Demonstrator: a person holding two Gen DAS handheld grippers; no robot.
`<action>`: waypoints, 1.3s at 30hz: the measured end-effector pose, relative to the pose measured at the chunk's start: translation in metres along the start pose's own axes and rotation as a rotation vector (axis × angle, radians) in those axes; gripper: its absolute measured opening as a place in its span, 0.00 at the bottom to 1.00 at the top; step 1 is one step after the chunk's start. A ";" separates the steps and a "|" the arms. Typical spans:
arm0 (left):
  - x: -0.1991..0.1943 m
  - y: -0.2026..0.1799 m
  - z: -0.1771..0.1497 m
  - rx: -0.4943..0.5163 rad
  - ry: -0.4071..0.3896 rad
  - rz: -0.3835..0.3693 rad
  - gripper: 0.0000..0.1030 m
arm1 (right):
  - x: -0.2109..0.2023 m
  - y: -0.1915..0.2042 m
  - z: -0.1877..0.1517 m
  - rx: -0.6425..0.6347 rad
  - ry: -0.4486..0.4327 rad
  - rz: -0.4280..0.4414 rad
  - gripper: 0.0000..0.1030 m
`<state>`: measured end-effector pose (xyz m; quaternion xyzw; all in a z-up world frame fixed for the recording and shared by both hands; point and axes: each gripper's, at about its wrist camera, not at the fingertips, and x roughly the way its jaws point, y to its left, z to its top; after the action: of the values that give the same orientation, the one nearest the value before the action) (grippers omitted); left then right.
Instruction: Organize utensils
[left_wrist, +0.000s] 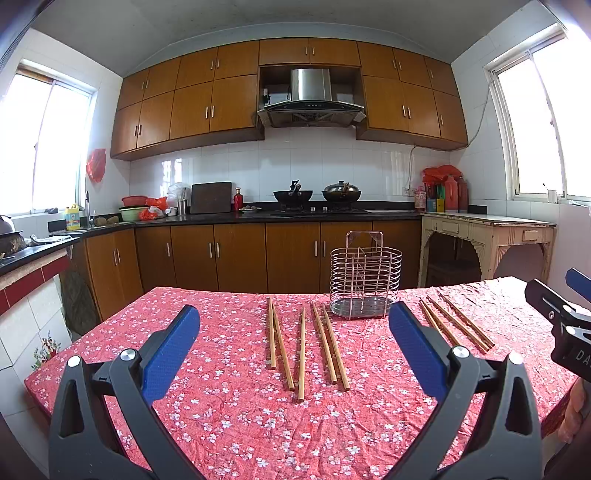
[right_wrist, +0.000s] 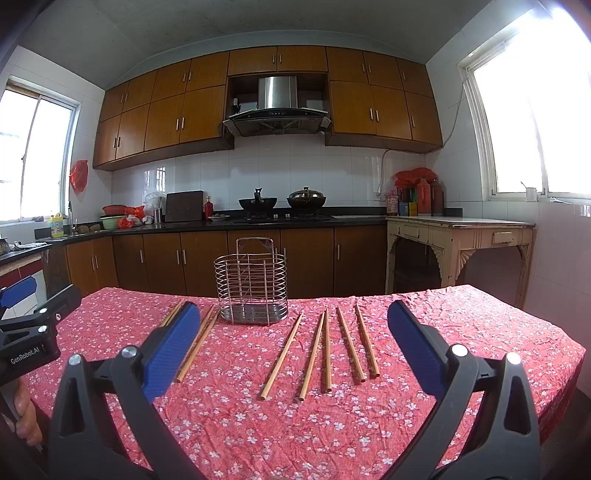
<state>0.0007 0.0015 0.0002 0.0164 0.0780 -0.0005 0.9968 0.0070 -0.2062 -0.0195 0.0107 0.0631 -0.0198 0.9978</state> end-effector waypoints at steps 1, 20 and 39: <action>0.000 0.000 0.000 0.000 0.000 -0.001 0.98 | 0.000 0.000 0.000 -0.001 0.000 0.000 0.96; 0.000 -0.001 0.000 -0.002 0.001 0.002 0.98 | 0.000 -0.001 0.000 0.003 0.002 -0.001 0.96; 0.001 -0.002 -0.002 -0.001 0.002 0.001 0.98 | 0.001 -0.002 -0.004 0.006 0.004 0.000 0.96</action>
<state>0.0015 -0.0005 -0.0018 0.0159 0.0793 0.0001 0.9967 0.0076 -0.2084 -0.0233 0.0139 0.0651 -0.0198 0.9976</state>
